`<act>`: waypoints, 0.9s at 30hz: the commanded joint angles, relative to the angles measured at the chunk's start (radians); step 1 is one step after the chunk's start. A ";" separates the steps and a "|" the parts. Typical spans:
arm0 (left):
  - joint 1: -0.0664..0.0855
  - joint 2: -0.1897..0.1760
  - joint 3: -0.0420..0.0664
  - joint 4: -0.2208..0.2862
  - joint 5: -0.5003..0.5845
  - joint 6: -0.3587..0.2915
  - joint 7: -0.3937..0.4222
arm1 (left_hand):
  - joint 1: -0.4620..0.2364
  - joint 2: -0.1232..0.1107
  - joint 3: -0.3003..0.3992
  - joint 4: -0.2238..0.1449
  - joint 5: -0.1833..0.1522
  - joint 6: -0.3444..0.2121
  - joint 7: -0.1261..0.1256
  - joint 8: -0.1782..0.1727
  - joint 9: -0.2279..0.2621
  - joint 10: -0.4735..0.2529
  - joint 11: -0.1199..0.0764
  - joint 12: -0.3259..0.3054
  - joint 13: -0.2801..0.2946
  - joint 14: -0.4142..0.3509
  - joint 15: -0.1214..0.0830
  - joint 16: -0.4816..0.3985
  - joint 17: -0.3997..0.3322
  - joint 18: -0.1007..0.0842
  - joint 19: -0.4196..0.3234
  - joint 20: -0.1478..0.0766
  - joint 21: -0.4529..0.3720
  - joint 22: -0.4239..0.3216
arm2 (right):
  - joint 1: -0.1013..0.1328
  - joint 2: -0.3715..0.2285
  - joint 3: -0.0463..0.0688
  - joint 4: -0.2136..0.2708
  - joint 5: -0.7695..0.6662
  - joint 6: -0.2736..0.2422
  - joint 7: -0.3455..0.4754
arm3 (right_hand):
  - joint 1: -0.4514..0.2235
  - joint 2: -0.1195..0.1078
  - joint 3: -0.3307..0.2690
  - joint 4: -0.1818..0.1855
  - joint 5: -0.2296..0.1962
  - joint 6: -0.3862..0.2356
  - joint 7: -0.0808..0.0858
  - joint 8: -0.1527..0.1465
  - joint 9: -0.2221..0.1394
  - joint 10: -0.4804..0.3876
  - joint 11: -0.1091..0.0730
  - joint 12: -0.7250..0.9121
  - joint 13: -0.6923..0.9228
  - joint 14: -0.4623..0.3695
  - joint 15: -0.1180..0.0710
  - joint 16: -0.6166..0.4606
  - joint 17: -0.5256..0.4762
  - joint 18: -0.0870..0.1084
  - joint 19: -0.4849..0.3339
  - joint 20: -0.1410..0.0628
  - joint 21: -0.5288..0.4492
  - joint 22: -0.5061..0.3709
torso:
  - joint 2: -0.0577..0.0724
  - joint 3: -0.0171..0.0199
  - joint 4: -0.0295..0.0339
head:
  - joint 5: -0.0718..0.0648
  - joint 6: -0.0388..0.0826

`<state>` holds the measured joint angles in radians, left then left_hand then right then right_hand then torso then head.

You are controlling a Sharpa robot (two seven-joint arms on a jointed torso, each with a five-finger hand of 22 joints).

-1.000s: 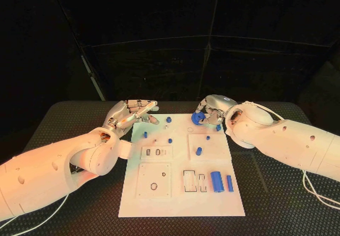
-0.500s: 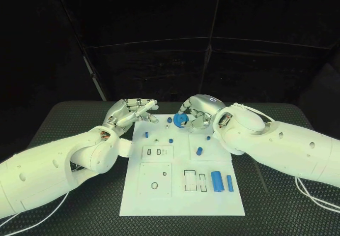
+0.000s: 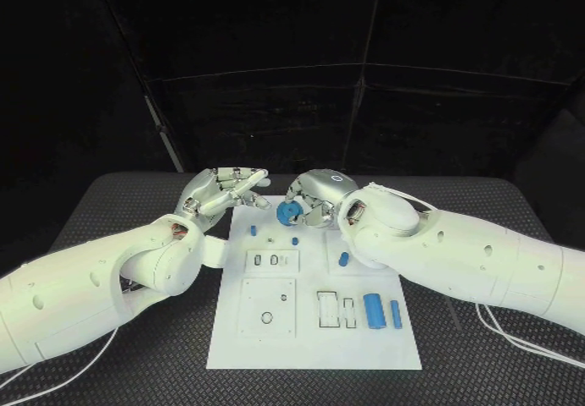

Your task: Assemble the parts on the task board

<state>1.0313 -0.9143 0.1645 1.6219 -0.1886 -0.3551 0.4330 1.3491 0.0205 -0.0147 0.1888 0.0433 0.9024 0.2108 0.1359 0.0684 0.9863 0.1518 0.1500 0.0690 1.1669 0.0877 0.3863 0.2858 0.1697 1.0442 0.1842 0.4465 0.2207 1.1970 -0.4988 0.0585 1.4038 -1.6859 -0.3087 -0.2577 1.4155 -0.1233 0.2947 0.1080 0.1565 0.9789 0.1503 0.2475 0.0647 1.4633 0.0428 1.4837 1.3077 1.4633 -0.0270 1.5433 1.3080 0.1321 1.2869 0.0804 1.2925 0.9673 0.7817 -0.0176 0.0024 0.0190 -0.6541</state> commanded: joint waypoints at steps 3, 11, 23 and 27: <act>0.002 0.004 0.001 0.000 -0.004 0.005 0.007 | 0.001 0.011 -0.004 -0.002 0.004 0.006 0.004 -0.005 -0.001 0.005 0.005 -0.005 -0.001 -0.006 0.000 0.003 0.001 0.008 0.000 0.004 0.003 0.001 | 0.002 0.038 -0.003 -0.046 -0.034 0.001 -0.004 | -0.013 0.001 0.009 0.001 -0.006 0.040 -0.024 -0.004 0.002 0.006 0.000 -0.002 0.112 0.092 -0.002 0.004 0.188 -0.019 0.000 -0.003 0.007 0.002 | 0.007 -0.0012 0.0030 | 0.002 -0.003; 0.002 0.010 0.001 0.001 -0.004 0.007 0.007 | 0.001 0.011 -0.004 -0.002 0.004 0.006 0.004 -0.005 -0.001 0.005 0.005 -0.005 -0.001 -0.006 0.000 0.003 0.001 0.008 0.000 0.004 0.003 0.001 | 0.002 0.081 -0.010 -0.109 -0.100 0.012 -0.005 | -0.019 0.000 0.012 0.000 -0.008 0.037 -0.023 -0.009 0.002 0.004 0.001 -0.004 0.110 0.092 -0.001 0.004 0.186 -0.019 -0.001 -0.002 0.006 0.000 | 0.015 -0.0028 0.0085 | -0.002 -0.003; 0.002 0.012 0.001 -0.001 -0.004 0.012 0.003 | 0.001 0.011 -0.004 -0.002 0.004 0.006 0.004 -0.005 -0.001 0.005 0.005 -0.005 -0.001 -0.006 0.000 0.003 0.001 0.008 0.000 0.004 0.003 0.001 | 0.001 0.105 -0.012 -0.154 -0.121 0.055 -0.017 | -0.030 -0.005 0.015 -0.002 -0.016 0.035 -0.021 -0.016 0.002 -0.001 0.003 -0.008 0.105 0.092 0.001 0.004 0.187 -0.018 -0.002 0.000 0.004 -0.003 | 0.012 -0.0021 0.0069 | -0.002 -0.006; 0.002 0.012 0.001 -0.001 -0.004 0.012 0.003 | 0.001 0.011 -0.004 -0.002 0.004 0.006 0.004 -0.005 -0.001 0.005 0.005 -0.005 -0.001 -0.006 0.000 0.003 0.001 0.008 0.000 0.004 0.003 0.001 | 0.001 0.108 -0.012 -0.161 -0.122 0.071 -0.022 | -0.033 -0.007 0.016 -0.003 -0.020 0.034 -0.020 -0.018 0.002 -0.002 0.004 -0.009 0.103 0.092 0.001 0.004 0.187 -0.019 -0.002 0.000 0.004 -0.001 | 0.012 -0.0024 0.0071 | -0.002 -0.006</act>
<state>1.0315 -0.9032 0.1645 1.6197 -0.1886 -0.3543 0.4325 1.3491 0.0205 -0.0147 0.1888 0.0433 0.9024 0.2108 0.1360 0.0683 0.9863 0.1518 0.1500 0.0691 1.1669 0.0877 0.3863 0.2855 0.1697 1.0442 0.1843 0.4465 0.2204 1.1975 -0.3907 0.0471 1.2470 -1.7878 -0.2719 -0.2665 1.3928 -0.1329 0.3036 0.1045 0.1400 0.9925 0.1466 0.2310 0.0650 1.4633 0.0429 1.4781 1.3077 1.4633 -0.0269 1.5431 1.3077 0.1321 1.2868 0.0804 1.2925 0.9661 0.7941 -0.0198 0.0096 0.0166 -0.6599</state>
